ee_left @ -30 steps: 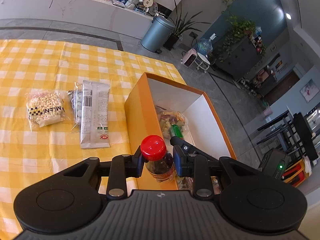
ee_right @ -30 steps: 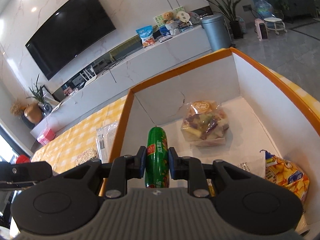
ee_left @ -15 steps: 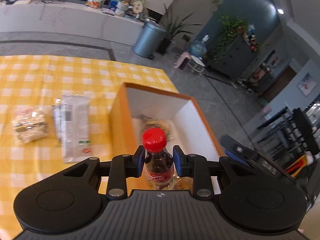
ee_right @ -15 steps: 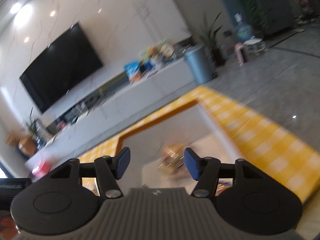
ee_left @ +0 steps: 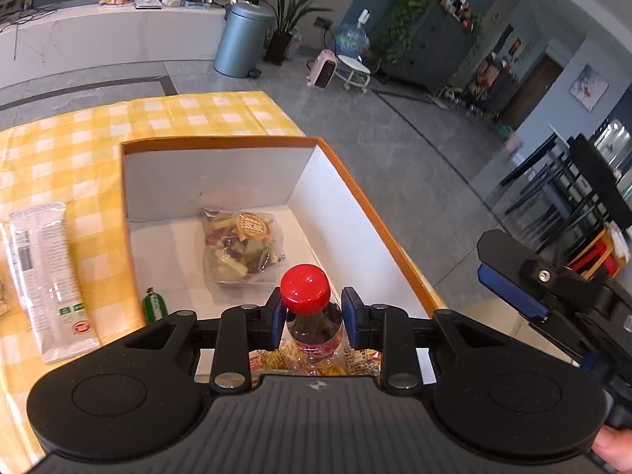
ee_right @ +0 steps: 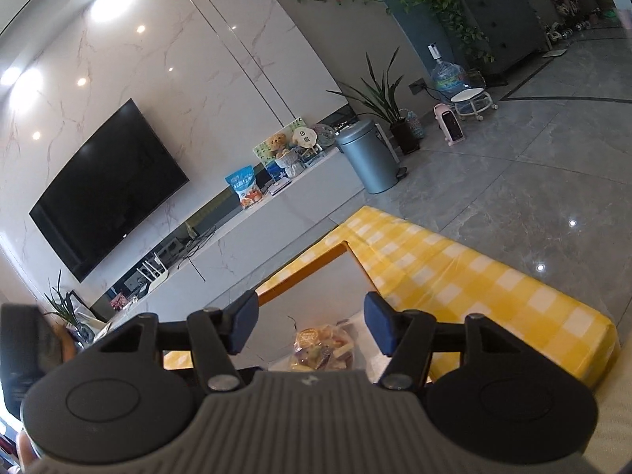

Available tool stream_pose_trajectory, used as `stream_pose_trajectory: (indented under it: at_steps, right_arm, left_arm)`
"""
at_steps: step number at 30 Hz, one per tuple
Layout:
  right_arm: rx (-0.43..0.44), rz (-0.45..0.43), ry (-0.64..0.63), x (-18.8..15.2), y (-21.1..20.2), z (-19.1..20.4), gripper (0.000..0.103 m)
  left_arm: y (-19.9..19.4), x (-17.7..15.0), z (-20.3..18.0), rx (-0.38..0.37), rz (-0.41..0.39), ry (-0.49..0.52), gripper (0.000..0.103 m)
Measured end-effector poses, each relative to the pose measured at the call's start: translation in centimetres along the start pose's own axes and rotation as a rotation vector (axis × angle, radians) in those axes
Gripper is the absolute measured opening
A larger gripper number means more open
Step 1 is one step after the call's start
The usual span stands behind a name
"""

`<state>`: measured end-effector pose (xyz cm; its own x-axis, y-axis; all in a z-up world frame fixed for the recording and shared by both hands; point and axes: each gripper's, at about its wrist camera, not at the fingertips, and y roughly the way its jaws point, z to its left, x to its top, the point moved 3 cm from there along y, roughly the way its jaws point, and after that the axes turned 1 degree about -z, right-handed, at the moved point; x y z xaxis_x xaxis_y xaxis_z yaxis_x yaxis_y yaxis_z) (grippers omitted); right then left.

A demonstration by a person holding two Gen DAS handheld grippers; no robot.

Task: Organize snacks
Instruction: 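Lower the cola bottle into the orange box and open the left gripper, then move both grippers back to the table, right toward the white snack packet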

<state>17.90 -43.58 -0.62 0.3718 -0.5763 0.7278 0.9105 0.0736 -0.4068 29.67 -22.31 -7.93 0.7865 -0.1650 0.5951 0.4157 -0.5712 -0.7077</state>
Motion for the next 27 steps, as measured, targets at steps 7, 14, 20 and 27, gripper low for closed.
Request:
stream_pose_trajectory:
  at_steps: [7, 14, 20, 27]
  right_arm:
    - [-0.006, 0.019, 0.008, -0.4, 0.4, -0.4, 0.059]
    - [0.001, 0.014, -0.001, -0.3, 0.2, 0.2, 0.059]
    - [0.058, 0.016, -0.070, -0.5, -0.4, 2.6, 0.060]
    - [0.121, 0.054, -0.176, -2.1, -0.6, 7.1, 0.064]
  left_arm:
    - [0.4, -0.4, 0.5, 0.020, 0.073, -0.015, 0.074]
    - [-6.8, -0.6, -0.2, 0.083, -0.065, 0.033, 0.090]
    - [-13.3, -1.0, 1.0, 0.189, -0.094, 0.071, 0.090]
    - [-18.9, -2.4, 5.9, 0.252, -0.147, -0.015, 0.090]
